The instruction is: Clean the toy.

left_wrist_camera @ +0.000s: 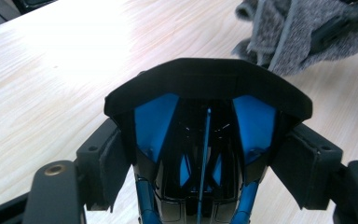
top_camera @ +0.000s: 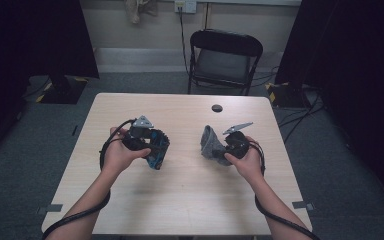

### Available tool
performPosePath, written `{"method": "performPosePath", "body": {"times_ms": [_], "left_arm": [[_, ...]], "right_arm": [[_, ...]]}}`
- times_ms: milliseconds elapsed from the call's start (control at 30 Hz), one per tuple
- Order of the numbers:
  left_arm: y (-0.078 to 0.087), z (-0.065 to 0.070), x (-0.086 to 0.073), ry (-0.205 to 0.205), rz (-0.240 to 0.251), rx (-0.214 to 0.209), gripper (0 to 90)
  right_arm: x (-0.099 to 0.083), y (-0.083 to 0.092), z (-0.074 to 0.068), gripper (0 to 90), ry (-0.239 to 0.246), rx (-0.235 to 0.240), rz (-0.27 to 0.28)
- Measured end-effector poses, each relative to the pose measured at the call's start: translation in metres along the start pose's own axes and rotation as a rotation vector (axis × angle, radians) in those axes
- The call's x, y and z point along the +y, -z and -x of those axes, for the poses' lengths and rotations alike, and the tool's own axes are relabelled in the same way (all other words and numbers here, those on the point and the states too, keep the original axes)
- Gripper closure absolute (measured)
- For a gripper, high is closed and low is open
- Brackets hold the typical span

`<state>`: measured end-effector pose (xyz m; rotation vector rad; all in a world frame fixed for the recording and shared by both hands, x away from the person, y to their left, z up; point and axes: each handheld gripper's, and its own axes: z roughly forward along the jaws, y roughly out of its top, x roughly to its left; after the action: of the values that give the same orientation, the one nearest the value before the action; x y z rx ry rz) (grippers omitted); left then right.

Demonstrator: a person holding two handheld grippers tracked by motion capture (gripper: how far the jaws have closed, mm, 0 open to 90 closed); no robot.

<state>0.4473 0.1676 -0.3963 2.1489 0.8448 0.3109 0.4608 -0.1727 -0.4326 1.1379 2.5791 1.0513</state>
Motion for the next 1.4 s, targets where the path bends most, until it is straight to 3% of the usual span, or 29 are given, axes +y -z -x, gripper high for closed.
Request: {"method": "performPosePath", "body": {"times_ms": [533, 867, 1000, 1167, 1400], "left_arm": [[0.016, -0.023, -0.027, 0.047, -0.028, 0.047, 25.3], [0.024, -0.035, -0.031, 0.072, -0.055, 0.061, 25.3], [0.020, -0.038, -0.029, 0.072, -0.059, 0.065, 25.3], [0.011, -0.042, -0.029, 0.104, -0.039, 0.064, 25.3], [-0.007, -0.040, -0.026, 0.087, -0.057, 0.074, 25.3]], "right_arm": [[-0.012, 0.010, 0.023, 71.2, -0.064, -0.053, 0.005], [-0.018, 0.012, 0.033, 71.1, -0.096, -0.081, 0.010], [-0.020, 0.012, 0.036, 71.0, -0.102, -0.090, 0.008], [-0.023, 0.013, 0.040, 70.8, -0.115, -0.102, 0.006], [-0.027, 0.013, 0.046, 70.1, -0.142, -0.104, 0.021]]}}
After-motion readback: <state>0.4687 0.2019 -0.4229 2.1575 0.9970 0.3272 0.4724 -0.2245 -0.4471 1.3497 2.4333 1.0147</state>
